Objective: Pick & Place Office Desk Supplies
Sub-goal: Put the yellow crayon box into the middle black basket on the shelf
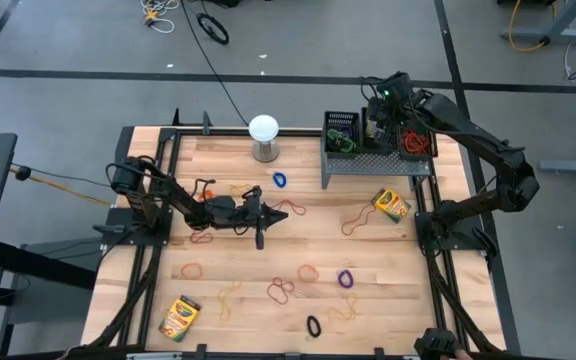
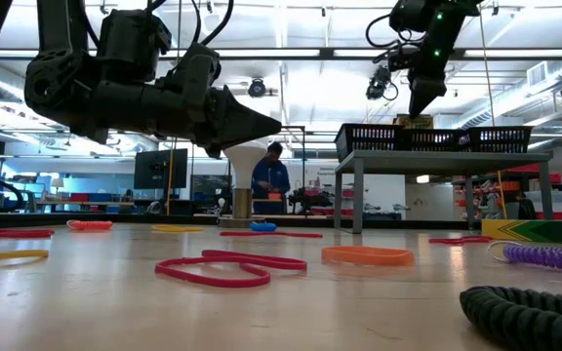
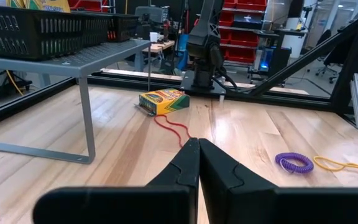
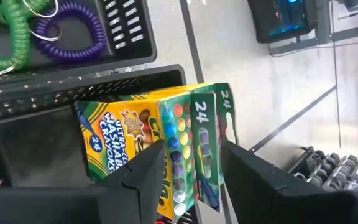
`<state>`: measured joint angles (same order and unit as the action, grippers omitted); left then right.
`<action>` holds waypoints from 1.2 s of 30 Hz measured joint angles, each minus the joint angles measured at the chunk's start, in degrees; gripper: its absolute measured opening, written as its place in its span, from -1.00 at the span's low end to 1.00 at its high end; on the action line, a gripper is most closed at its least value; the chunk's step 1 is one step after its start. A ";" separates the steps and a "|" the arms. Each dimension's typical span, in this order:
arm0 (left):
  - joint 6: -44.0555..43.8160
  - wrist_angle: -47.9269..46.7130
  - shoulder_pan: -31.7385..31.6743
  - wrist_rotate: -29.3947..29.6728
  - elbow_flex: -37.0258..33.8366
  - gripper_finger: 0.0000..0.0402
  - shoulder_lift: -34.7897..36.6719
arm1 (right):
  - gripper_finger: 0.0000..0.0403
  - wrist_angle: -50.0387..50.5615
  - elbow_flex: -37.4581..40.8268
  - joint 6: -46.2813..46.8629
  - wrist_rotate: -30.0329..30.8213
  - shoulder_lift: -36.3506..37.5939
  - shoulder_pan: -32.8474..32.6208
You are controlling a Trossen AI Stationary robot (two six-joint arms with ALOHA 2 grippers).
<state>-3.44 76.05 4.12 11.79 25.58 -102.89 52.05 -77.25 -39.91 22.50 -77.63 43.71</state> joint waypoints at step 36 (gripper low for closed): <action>0.22 -1.42 0.02 0.15 0.00 -0.95 -0.07 | -0.98 -6.05 14.57 2.64 -2.90 -0.02 -0.57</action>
<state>-3.22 74.63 4.14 11.94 25.58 -102.96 46.00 -62.69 -37.27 19.60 -77.64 43.13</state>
